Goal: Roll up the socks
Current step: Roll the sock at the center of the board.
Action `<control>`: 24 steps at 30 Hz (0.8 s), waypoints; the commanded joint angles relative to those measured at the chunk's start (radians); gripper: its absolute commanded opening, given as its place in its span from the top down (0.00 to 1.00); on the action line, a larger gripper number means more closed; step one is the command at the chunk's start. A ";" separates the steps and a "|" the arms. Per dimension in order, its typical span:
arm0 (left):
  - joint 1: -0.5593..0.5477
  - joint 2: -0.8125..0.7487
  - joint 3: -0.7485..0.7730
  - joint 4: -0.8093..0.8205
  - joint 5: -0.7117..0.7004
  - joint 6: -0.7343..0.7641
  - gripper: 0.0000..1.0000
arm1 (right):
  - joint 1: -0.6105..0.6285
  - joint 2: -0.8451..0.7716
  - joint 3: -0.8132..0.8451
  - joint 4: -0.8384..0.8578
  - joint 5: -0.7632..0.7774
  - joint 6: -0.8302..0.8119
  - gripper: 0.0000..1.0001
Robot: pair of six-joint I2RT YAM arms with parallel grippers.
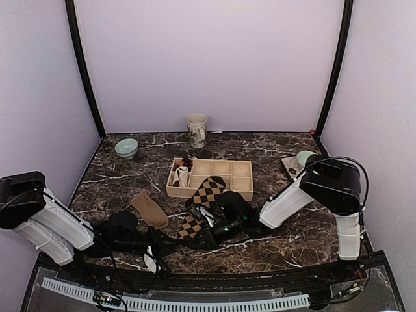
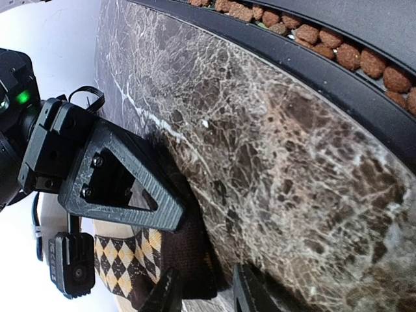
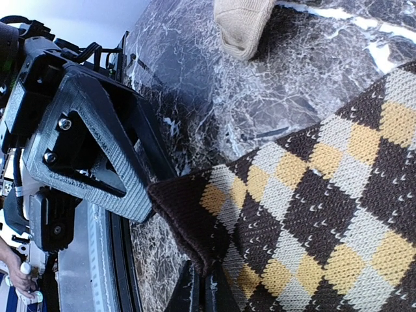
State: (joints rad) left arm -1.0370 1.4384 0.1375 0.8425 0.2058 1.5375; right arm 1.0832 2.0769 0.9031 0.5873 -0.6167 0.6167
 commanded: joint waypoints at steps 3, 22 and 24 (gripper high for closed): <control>-0.004 0.059 0.026 0.088 -0.011 0.029 0.69 | -0.007 0.089 -0.036 -0.139 0.019 0.014 1.00; -0.005 0.091 0.074 -0.004 -0.058 0.030 0.70 | -0.011 0.092 -0.035 -0.139 0.013 0.016 1.00; -0.005 0.095 0.088 -0.040 -0.076 0.029 0.70 | -0.010 0.093 -0.038 -0.132 0.011 0.018 1.00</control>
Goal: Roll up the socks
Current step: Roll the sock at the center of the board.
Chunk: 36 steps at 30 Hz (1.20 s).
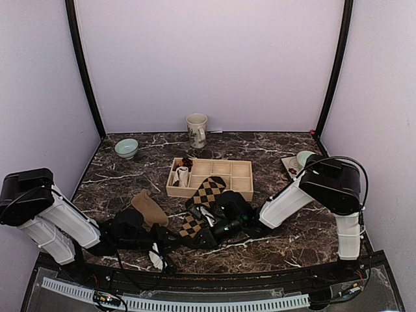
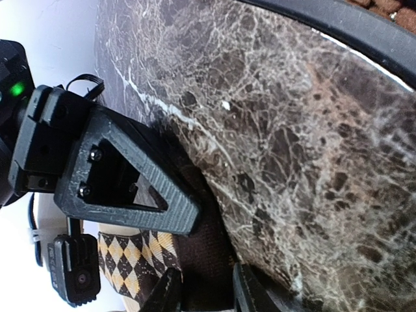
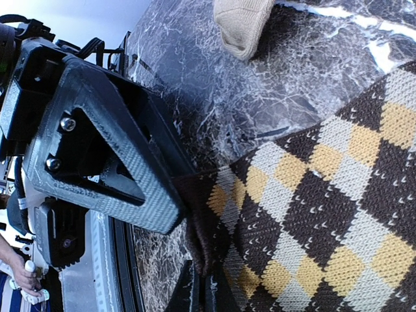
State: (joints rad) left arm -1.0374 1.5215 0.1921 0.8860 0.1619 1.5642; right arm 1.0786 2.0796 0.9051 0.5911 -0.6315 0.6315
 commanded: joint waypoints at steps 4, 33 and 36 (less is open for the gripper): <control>-0.004 0.023 0.058 -0.135 -0.049 0.006 0.70 | -0.005 0.091 -0.044 -0.127 0.020 0.004 1.00; -0.004 -0.016 0.333 -0.727 -0.079 -0.328 1.00 | -0.059 -0.239 -0.286 0.115 0.225 -0.090 0.59; -0.004 -0.028 0.385 -0.841 -0.062 -0.410 1.00 | -0.048 -0.307 -0.430 0.325 0.291 -0.142 0.58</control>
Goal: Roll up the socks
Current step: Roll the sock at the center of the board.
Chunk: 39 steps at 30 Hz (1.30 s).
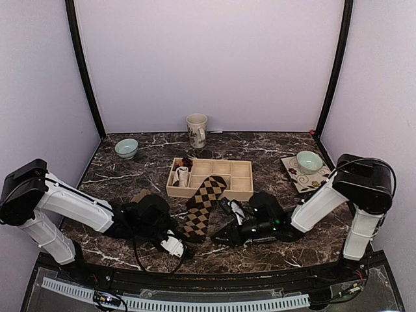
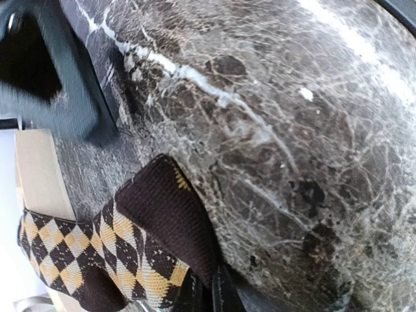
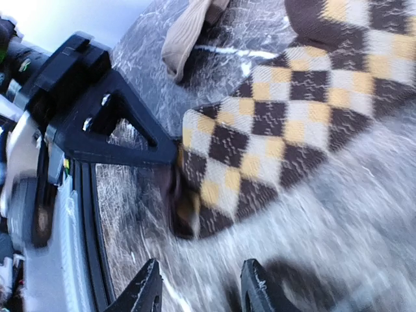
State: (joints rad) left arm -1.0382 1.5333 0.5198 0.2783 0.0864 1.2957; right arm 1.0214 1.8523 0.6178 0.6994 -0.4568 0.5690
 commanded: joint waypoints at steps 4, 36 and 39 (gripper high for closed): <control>-0.003 -0.037 0.095 -0.310 0.028 -0.223 1.00 | 0.075 -0.188 -0.287 0.402 0.252 -0.273 0.58; -0.006 -0.055 0.036 -0.263 0.052 -0.171 1.00 | 0.098 -0.120 0.044 0.054 0.393 -0.447 0.86; -0.009 -0.056 0.044 -0.293 0.064 -0.172 1.00 | 0.088 -0.040 0.164 -0.045 0.316 -0.450 0.92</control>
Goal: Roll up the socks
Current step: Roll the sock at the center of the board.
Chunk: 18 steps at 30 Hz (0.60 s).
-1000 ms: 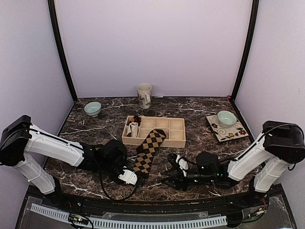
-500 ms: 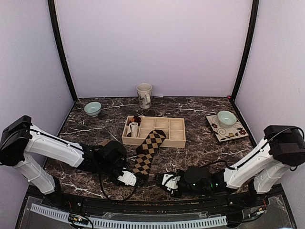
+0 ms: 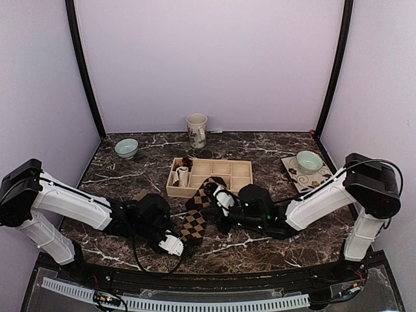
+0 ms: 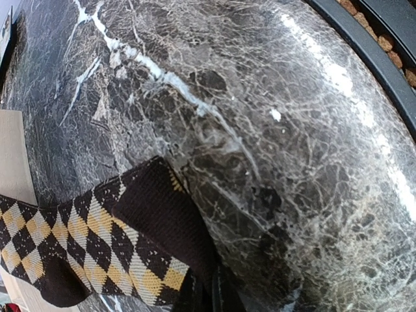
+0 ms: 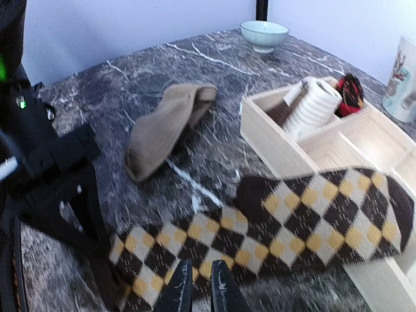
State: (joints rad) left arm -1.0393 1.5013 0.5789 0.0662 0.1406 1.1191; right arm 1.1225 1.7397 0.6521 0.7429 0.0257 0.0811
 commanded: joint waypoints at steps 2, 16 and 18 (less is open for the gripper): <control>-0.010 -0.026 -0.007 -0.095 0.011 -0.005 1.00 | -0.023 0.116 0.158 -0.084 -0.206 0.058 0.94; -0.043 -0.037 -0.003 -0.120 0.001 0.035 1.00 | -0.097 0.369 0.346 -0.283 -0.201 0.172 1.00; -0.052 -0.037 -0.006 -0.132 0.006 0.043 1.00 | -0.104 0.373 0.353 -0.299 -0.155 0.182 1.00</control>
State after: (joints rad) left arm -1.0695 1.4830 0.5789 0.0212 0.1295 1.1378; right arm 1.0321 2.0781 0.9794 0.5518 -0.2325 0.2379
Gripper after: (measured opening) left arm 0.057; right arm 0.003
